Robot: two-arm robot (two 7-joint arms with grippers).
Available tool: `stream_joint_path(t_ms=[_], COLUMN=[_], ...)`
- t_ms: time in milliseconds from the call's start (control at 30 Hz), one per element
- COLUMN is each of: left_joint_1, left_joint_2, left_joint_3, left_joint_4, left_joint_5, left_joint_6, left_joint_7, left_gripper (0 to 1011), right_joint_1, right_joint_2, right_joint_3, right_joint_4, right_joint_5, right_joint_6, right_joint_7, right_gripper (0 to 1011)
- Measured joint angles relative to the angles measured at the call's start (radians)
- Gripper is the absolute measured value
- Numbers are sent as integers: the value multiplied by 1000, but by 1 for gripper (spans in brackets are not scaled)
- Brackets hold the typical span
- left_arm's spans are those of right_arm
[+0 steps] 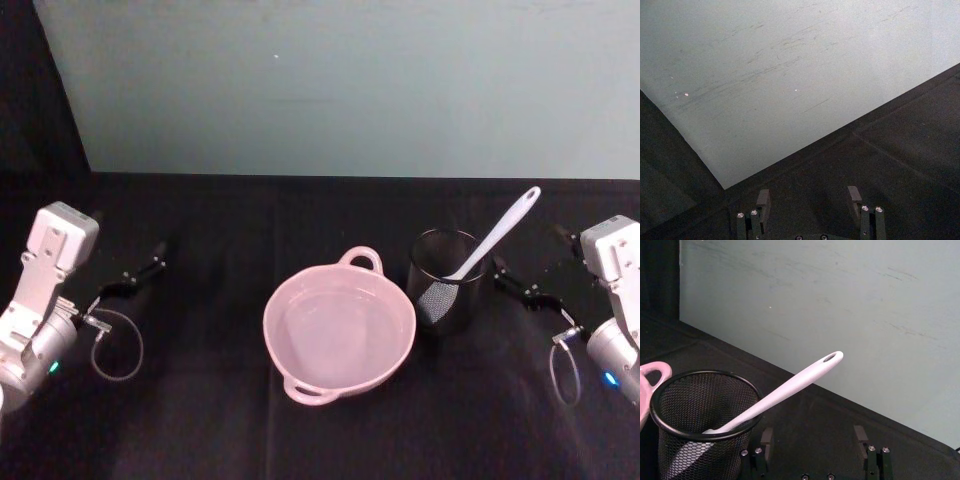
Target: Use the one hand to pick up the spoon and stir the clear water in the bowl.
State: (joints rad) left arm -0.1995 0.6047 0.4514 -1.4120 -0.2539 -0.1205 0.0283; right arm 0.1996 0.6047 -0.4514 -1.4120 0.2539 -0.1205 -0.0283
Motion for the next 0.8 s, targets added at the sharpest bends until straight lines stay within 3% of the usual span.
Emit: stream_joint_path(t_ms=[800], left_joint_1=[0], left_joint_2=[0], left_joint_3=[0], left_joint_4=[0], left_joint_5=[0], left_joint_6=[0], left_joint_7=[0], left_gripper=[1005], right_joint_1=[0], right_joint_2=[0], right_joint_3=[0], right_joint_4=[0], right_joint_5=[0], right_joint_6=[0], right_joint_7=[0], right_gripper=[1002])
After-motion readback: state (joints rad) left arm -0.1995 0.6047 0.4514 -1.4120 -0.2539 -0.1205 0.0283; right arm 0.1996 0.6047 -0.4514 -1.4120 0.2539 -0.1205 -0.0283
